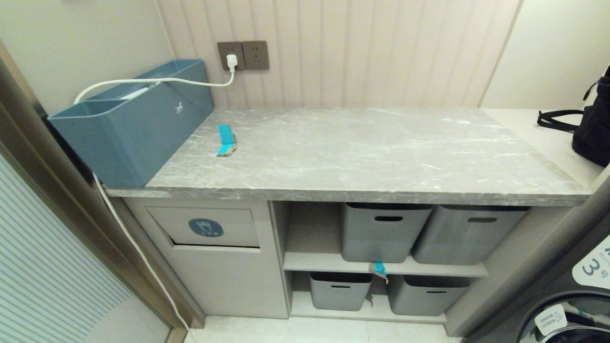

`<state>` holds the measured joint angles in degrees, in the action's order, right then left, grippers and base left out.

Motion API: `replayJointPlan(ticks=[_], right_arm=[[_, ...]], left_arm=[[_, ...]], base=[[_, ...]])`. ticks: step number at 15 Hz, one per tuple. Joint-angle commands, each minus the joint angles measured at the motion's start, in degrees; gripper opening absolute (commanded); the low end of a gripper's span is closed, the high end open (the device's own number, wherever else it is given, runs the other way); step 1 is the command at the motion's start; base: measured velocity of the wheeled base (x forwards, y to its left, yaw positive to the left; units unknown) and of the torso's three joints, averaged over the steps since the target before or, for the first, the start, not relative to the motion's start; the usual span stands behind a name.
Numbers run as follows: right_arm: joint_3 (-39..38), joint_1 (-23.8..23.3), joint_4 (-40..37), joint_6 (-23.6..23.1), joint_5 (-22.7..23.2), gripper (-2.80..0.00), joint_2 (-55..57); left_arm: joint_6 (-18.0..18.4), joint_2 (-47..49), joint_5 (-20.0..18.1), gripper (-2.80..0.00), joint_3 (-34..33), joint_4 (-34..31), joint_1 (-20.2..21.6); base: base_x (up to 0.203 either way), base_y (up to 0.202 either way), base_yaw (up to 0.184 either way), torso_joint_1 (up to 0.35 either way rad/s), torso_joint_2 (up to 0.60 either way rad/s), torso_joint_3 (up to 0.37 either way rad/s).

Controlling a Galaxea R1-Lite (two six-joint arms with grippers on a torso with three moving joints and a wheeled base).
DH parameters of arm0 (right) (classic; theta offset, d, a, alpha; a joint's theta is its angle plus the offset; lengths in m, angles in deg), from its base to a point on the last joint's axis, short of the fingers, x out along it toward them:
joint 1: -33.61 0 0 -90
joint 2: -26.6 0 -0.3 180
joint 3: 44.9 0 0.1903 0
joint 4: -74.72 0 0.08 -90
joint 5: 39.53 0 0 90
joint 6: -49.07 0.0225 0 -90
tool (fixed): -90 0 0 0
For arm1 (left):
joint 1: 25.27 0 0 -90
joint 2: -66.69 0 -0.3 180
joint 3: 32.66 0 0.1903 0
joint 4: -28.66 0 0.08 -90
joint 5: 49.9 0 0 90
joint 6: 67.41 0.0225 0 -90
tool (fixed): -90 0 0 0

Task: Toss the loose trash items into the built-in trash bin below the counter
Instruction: Pick up the garbage

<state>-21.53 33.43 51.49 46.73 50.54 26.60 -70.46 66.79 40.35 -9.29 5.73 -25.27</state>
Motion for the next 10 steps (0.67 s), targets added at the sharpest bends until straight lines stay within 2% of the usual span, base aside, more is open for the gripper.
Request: replayJointPlan(ticks=[1,10], right_arm=[[-0.16,0.01,0.04,-0.03,0.01,-2.80,0.07],[-0.18,0.01,0.04,0.06,-0.16,-2.80,0.09]], left_arm=[[-0.03,-0.01,0.11,-2.80,-0.09,0.00,0.00],[-0.12,-0.01,0.11,-2.80,-0.10,0.18,0.00]], base=[[0.000,0.000,0.000,0.242,-0.54,-0.290],[0.000,0.000,0.000,0.265,-0.57,-0.299]])
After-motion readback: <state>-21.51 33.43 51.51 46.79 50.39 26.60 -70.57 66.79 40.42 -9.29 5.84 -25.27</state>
